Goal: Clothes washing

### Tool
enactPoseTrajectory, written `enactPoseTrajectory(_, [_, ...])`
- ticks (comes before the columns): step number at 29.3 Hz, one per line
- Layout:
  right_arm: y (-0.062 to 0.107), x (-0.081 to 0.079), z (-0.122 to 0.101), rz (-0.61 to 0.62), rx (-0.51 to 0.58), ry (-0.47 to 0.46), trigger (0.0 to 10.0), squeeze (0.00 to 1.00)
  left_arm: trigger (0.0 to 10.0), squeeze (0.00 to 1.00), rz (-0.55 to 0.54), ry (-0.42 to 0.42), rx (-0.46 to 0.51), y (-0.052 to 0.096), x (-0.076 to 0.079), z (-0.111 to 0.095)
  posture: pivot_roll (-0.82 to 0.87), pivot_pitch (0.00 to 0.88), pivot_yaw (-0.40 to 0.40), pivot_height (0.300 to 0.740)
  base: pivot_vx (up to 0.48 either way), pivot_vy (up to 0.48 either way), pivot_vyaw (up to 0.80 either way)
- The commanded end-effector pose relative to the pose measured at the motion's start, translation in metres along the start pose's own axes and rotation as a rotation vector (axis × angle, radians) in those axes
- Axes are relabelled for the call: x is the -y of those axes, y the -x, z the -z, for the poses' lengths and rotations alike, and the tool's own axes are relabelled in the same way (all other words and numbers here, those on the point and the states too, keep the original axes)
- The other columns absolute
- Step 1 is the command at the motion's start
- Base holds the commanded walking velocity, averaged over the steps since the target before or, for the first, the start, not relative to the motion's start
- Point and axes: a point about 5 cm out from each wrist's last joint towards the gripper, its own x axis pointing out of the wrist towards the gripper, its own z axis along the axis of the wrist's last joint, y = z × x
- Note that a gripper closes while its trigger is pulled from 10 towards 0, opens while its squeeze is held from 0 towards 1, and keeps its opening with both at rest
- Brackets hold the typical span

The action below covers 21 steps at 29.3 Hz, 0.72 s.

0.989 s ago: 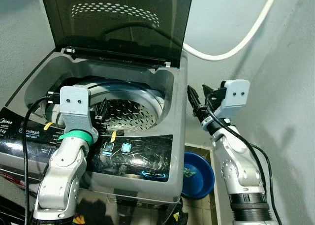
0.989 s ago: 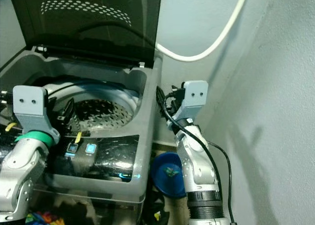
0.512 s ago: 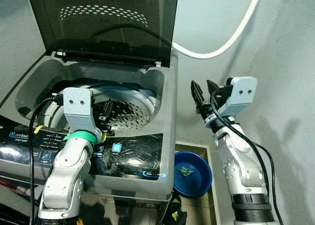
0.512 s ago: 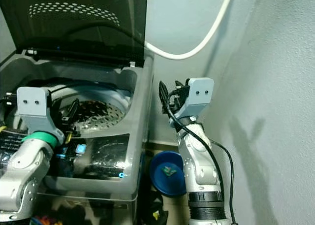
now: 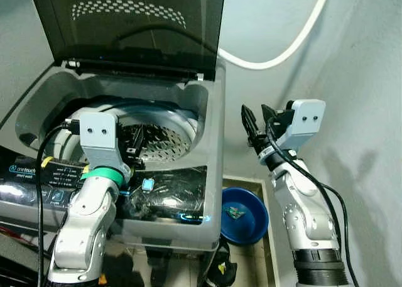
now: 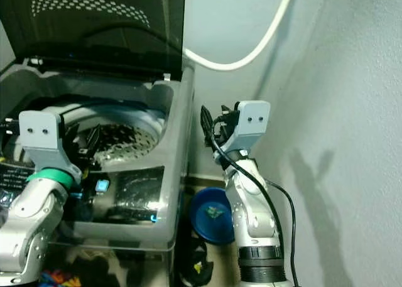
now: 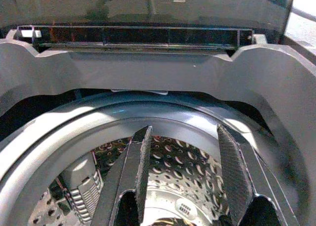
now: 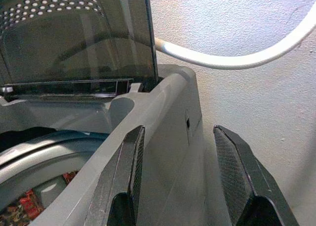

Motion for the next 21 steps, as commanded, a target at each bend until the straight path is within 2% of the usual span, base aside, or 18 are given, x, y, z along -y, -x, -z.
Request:
enactPoseTrajectory(1, [0.0036,0.0005,0.0027,0.003,-0.015,-0.011,10.0,0.0,10.0,0.0,0.016,0.016,-0.064,0.0032,0.0027,0.0135,0.08,0.033,0.024,0.74,-0.42,0.0,0.0])
enactPoseTrajectory(13, [0.0043,-0.0013,0.0032,-0.01,-0.025,-0.007,10.0,0.0,10.0,0.0,0.013,0.015,-0.065,0.0044,0.0034,0.0144,0.07,0.031,0.018,0.74,-0.388,0.0,0.0])
enactPoseTrajectory(21, [0.0038,-0.003,0.0036,-0.018,-0.028,-0.012,10.0,0.0,10.0,0.0,0.008,0.008,-0.07,0.005,0.0023,0.0152,0.08,0.031,0.015,0.74,0.0,0.0,0.0])
